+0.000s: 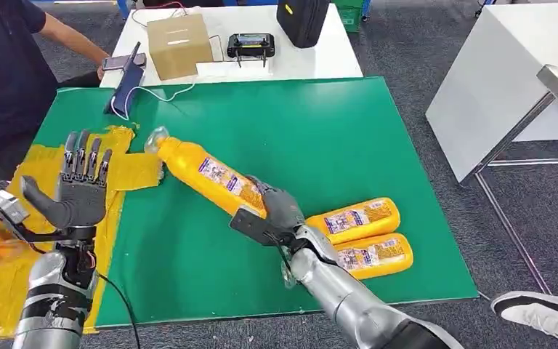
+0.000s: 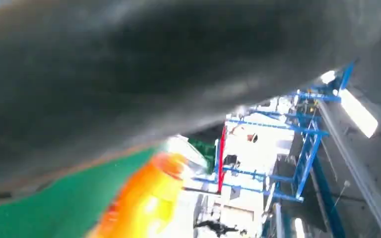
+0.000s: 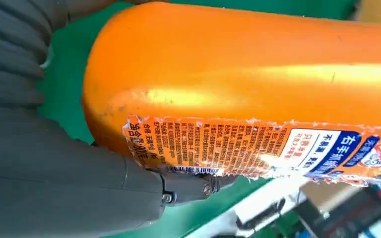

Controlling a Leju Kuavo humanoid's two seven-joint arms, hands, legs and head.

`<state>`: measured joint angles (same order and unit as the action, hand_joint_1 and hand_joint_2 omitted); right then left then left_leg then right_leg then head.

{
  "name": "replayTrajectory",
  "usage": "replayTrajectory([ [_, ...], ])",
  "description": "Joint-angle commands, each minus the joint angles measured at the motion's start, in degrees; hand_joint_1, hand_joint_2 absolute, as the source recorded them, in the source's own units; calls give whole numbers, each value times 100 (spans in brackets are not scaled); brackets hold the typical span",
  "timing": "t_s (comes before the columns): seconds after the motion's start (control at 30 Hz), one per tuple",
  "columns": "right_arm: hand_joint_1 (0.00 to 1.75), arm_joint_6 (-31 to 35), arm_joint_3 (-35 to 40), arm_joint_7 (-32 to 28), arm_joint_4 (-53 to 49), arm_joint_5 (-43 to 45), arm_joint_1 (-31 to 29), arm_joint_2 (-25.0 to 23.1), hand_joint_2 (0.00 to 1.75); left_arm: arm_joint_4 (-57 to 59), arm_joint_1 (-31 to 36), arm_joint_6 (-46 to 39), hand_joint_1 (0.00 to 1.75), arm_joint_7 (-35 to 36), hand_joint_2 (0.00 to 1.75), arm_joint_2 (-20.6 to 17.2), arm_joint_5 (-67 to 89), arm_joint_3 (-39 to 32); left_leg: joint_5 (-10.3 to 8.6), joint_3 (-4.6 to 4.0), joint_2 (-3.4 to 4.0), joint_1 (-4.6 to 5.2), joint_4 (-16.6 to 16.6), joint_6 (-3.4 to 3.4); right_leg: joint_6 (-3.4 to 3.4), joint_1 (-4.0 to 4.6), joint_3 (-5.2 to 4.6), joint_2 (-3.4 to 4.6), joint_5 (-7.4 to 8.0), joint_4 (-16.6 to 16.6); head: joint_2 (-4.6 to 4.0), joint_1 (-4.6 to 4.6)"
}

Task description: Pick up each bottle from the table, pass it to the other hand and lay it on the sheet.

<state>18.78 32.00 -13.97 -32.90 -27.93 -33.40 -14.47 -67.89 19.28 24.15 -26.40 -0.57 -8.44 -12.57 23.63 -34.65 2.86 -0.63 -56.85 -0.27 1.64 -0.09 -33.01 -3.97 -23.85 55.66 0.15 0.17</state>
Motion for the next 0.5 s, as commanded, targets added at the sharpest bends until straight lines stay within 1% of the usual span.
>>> replayTrajectory([
  [0.03,175,95,-674,-313,-666,172,178,-10,175,-115,6,-43,0,63,0,184,-33,-209,3,13,-23,2,1,2,-1,-7,14,24,-7,3,0,0],
  [0.07,175,133,-831,-493,-1014,278,332,-38,175,-163,-38,-44,0,118,0,201,-98,-208,4,10,-22,0,-2,2,-2,-4,12,22,-6,3,0,-2],
  [0.1,175,104,-863,-527,-1339,293,470,-31,175,-218,-87,-65,0,154,175,202,-95,-177,5,14,-28,0,-2,3,-2,-6,17,26,-9,3,0,-2],
  [0.17,175,-37,-801,-460,-1873,266,680,-22,175,-273,-168,-27,0,252,175,221,-138,-96,3,4,-16,1,1,2,-1,-4,6,18,-5,2,0,0],
  [0.2,175,-94,-749,-448,-1957,252,709,-27,175,-297,-194,-24,0,258,175,223,-131,-68,7,13,-24,2,1,2,-1,-7,14,25,-11,3,0,-2],
  [0.27,175,-259,-502,-378,-2186,139,834,-86,175,-427,-333,77,0,245,175,241,-103,90,2,6,-19,1,3,2,0,-4,9,13,-6,-1,0,0],
  [0.37,175,-435,-194,-295,-2179,34,876,-160,175,-630,-463,66,0,191,175,267,68,303,12,17,-21,0,-2,2,-1,-6,18,30,-13,3,0,0],
  [0.43,175,-468,-60,-270,-2156,-29,877,-171,175,-710,-501,65,0,195,175,289,94,382,4,6,-13,1,2,2,-1,-4,6,17,-5,0,0,0],
  [0.5,175,-520,94,-267,-2203,-93,910,-193,175,-808,-579,121,0,217,175,309,142,542,6,8,-24,-1,0,2,-1,-5,8,19,-9,1,0,-2],
])
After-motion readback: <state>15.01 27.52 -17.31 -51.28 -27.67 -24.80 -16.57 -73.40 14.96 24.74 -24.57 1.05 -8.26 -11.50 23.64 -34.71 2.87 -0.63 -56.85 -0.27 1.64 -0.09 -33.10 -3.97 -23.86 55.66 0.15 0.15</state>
